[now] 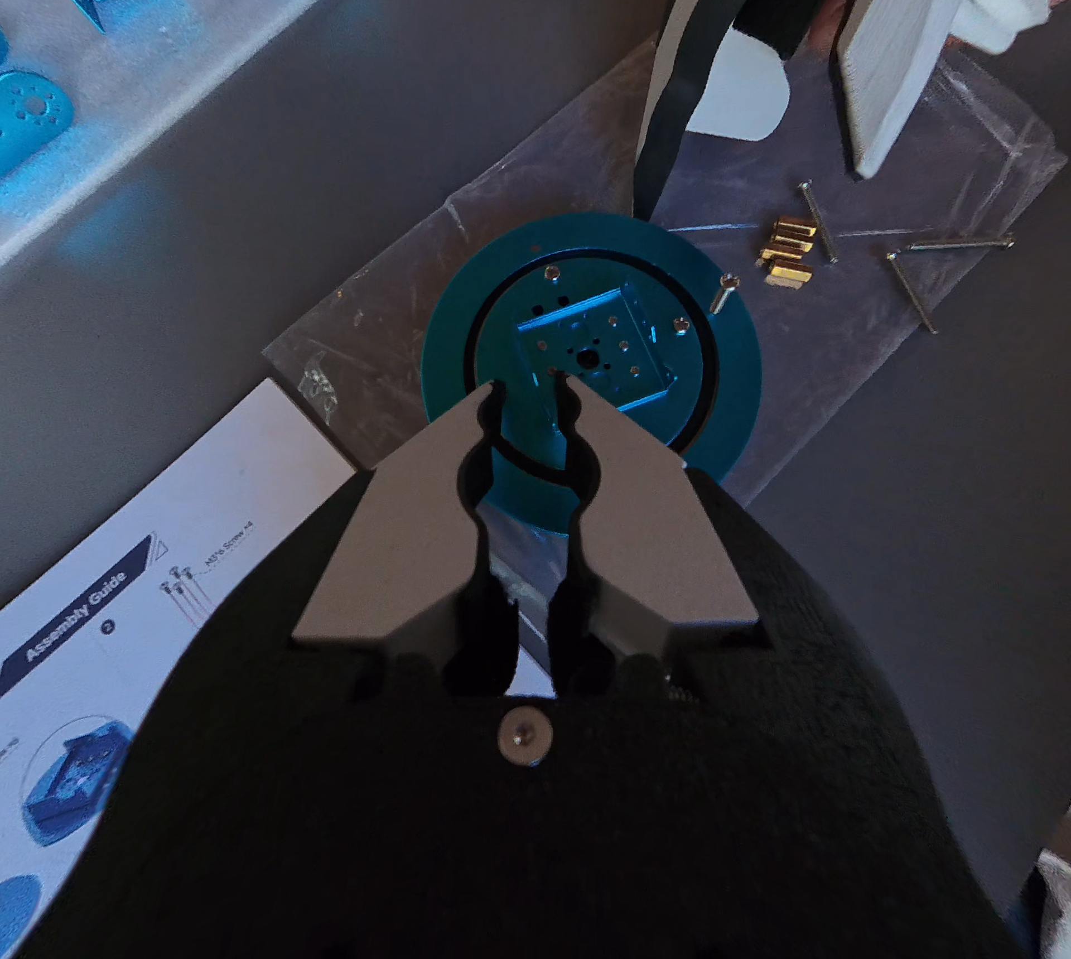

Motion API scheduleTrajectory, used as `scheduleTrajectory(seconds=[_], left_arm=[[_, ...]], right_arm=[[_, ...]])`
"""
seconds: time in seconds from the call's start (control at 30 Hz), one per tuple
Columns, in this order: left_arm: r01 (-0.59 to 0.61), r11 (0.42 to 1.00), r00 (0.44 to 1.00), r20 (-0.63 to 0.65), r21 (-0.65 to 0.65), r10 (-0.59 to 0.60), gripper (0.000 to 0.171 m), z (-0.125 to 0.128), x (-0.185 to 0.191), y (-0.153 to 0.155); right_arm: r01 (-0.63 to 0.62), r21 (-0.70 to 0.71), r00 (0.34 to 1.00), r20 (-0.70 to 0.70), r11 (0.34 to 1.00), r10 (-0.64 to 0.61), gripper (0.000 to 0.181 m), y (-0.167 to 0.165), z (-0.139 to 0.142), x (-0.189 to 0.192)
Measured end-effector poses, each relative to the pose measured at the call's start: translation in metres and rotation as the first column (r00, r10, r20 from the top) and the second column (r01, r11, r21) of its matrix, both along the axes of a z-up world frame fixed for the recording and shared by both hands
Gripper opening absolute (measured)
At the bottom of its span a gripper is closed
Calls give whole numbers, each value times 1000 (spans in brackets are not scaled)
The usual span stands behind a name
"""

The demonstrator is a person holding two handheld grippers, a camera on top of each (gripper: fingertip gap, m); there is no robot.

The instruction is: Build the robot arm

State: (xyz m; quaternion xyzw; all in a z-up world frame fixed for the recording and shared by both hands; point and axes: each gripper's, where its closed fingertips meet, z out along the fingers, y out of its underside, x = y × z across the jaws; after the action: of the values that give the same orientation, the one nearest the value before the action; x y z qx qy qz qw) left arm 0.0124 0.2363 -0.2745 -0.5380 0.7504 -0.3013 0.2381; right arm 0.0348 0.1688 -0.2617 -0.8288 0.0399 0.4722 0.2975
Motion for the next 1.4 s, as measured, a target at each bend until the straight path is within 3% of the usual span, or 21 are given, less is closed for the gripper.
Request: scheduleTrajectory(seconds=[0.2,0.33,0.37,0.63,0.73,0.8,0.87,0.97,1.03,1.23,1.4], left_arm=[[26,991,994,-108,131,-12,8,-1,5,-5],[-4,983,995,-100,183,23,8,-1,6,-5],[-20,984,995,-92,178,37,0,0,6,-4],[-86,996,994,-74,-22,85,0,0,4,-10],[-93,995,993,-76,-21,91,0,0,3,-9],[-98,995,992,-76,-17,97,0,0,3,-9],[-105,994,992,-72,-20,103,0,0,3,-8],[-112,993,991,-77,-22,110,0,0,2,-7],[-121,992,990,-78,-29,118,0,0,2,-4],[-152,985,986,-78,-80,146,0,1,4,2],[-163,981,985,-70,-105,157,0,2,3,4]], right_arm=[[-2,6,1000,2,1000,2,87,-1,-1,-1],[1,14,1000,4,1000,-1,85,-2,-1,-2],[4,17,1000,3,1000,-4,86,-2,-1,-1],[12,23,999,-34,1000,-12,87,-3,3,-2],[10,24,1000,-29,1000,-9,87,-3,3,-3],[12,34,1000,-18,999,-11,77,-4,8,-1],[30,71,999,40,997,-33,68,-3,15,6],[45,124,970,234,991,-74,44,-4,15,18],[45,123,940,330,991,-84,41,-6,7,23],[-15,38,950,312,999,3,41,-12,-12,1],[-23,17,973,229,1000,18,41,-11,-11,-11]])
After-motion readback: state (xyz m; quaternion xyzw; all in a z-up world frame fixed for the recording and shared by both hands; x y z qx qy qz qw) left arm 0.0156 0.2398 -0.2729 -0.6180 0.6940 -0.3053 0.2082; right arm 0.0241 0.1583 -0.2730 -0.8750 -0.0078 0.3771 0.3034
